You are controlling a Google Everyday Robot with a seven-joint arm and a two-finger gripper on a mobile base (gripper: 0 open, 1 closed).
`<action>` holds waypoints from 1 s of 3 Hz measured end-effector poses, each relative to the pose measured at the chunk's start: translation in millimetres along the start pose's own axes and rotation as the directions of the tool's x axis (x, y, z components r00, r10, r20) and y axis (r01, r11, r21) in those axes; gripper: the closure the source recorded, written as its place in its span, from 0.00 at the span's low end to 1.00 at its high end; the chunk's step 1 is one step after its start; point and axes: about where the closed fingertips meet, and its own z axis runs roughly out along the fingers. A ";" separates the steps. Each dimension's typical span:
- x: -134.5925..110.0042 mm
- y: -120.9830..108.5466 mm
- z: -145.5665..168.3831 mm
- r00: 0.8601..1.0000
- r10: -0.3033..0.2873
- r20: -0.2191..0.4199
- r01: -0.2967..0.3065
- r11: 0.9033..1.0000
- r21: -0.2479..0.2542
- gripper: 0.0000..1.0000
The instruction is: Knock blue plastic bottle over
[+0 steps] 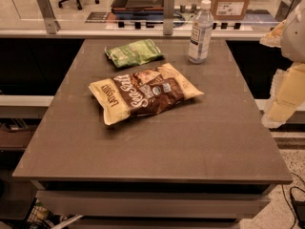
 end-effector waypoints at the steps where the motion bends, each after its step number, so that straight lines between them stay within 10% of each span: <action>1: 0.0 0.0 0.0 1.000 0.000 0.000 0.000 1.000 0.000 0.00; 3: 12.7 -27.1 5.3 0.994 0.087 0.061 -0.089 0.996 0.025 0.00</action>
Offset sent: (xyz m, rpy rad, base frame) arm 0.0116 -0.0064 -0.0028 0.0384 -0.0009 -0.0336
